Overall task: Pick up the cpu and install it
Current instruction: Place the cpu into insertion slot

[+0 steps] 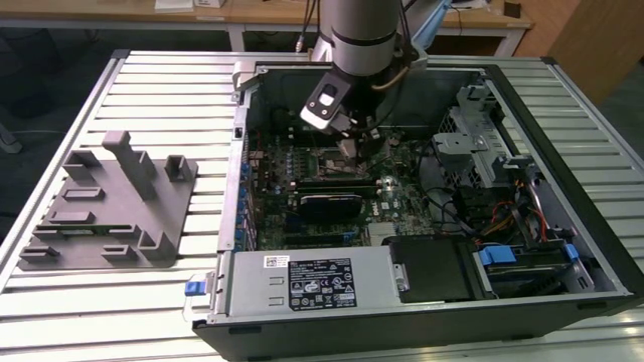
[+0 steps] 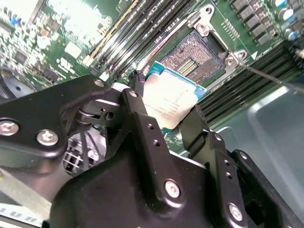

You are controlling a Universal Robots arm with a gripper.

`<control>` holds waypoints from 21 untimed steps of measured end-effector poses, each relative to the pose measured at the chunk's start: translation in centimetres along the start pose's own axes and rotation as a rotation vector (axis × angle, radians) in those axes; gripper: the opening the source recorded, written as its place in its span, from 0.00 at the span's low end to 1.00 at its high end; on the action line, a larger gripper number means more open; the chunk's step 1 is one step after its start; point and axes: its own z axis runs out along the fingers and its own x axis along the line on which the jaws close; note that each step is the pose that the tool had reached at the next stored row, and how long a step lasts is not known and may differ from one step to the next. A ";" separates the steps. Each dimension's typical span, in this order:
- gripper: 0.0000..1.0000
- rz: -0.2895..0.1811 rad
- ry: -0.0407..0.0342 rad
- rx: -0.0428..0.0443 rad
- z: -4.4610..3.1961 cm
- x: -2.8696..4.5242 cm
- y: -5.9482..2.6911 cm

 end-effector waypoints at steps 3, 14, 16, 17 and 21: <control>0.55 0.054 -0.0059 -0.0020 0.03 0.00 0.00; 0.55 0.225 -0.0247 -0.0082 0.20 0.00 -0.06; 0.55 0.225 -0.0245 -0.0078 0.27 0.02 -0.12; 0.55 0.225 -0.0244 -0.0073 0.31 0.03 -0.13; 0.55 0.223 -0.0239 -0.0051 0.51 0.11 -0.29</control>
